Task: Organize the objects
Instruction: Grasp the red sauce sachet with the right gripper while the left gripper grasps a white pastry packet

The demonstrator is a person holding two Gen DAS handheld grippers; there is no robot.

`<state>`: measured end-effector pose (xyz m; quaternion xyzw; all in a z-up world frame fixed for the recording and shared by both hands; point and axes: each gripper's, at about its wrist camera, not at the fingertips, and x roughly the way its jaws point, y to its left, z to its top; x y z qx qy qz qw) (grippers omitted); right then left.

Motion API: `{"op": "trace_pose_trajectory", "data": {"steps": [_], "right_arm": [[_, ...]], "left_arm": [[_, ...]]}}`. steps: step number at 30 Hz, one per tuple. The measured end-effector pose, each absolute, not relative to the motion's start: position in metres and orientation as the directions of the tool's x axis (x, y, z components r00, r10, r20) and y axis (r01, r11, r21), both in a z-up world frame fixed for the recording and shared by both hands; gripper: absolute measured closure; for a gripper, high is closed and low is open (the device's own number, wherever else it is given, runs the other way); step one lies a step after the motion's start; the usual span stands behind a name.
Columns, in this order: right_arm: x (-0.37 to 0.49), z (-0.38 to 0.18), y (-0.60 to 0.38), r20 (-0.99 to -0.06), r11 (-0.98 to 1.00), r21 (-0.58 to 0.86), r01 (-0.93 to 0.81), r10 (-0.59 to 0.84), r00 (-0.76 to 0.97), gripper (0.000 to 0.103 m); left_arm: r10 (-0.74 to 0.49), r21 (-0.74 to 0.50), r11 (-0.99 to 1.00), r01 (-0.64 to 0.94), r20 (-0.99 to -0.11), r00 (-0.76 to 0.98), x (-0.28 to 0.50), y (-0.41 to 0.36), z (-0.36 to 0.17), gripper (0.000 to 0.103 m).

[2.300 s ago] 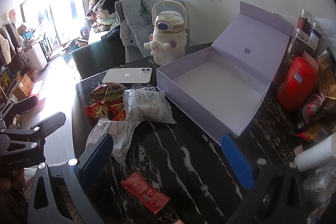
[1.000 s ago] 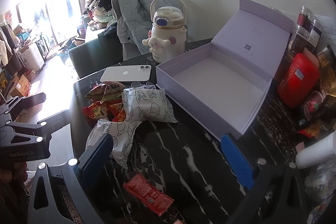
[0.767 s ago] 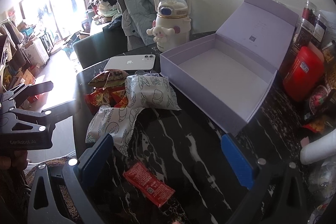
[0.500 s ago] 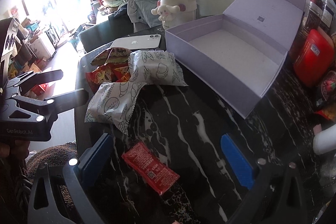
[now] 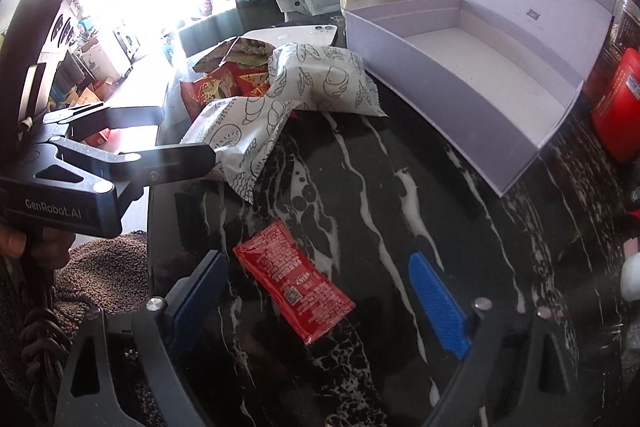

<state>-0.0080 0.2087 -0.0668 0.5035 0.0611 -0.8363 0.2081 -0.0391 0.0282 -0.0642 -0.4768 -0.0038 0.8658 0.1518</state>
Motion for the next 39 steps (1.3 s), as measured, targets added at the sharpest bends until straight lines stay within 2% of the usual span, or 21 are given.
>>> {"op": "trace_pose_trajectory", "data": {"steps": [7,12,16,20,28,34,37,39], "right_arm": [[-0.003,-0.077,0.202,-0.880,-0.866,0.106,0.489,-0.311,-0.359,0.030],[-0.001,-0.083,0.197,-0.880,-0.848,0.096,0.521,-0.317,-0.354,0.050],[0.003,-0.083,0.195,-0.876,-0.843,0.080,0.533,-0.314,-0.367,0.059],[0.006,-0.082,0.195,-0.871,-0.839,0.052,0.542,-0.304,-0.387,0.074],[0.004,-0.081,0.202,-0.870,-0.859,0.055,0.509,-0.291,-0.398,0.078],[0.003,-0.082,0.202,-0.869,-0.860,0.051,0.508,-0.289,-0.402,0.078],[0.004,-0.082,0.202,-0.870,-0.861,0.041,0.506,-0.280,-0.406,0.077],[0.003,-0.083,0.202,-0.869,-0.862,0.044,0.504,-0.282,-0.407,0.077]], "left_arm": [[0.294,-0.154,-0.939,-0.306,-0.821,-0.489,-0.042,0.035,-0.067,0.000],[0.303,-0.147,-0.929,-0.339,-0.829,-0.470,-0.043,0.043,-0.071,0.000],[0.303,-0.152,-0.929,-0.339,-0.837,-0.456,-0.046,0.044,-0.075,0.000],[0.308,-0.152,-0.925,-0.347,-0.836,-0.454,-0.048,0.046,-0.075,0.000],[0.317,-0.164,-0.920,-0.357,-0.847,-0.426,-0.057,0.052,-0.082,0.000],[0.282,-0.121,-0.925,-0.360,-0.853,-0.438,-0.062,0.058,-0.085,0.001],[0.249,-0.091,-0.934,-0.345,-0.857,-0.450,-0.063,0.058,-0.088,0.006],[0.240,-0.086,-0.941,-0.328,-0.851,-0.467,-0.063,0.055,-0.088,0.017]]}}
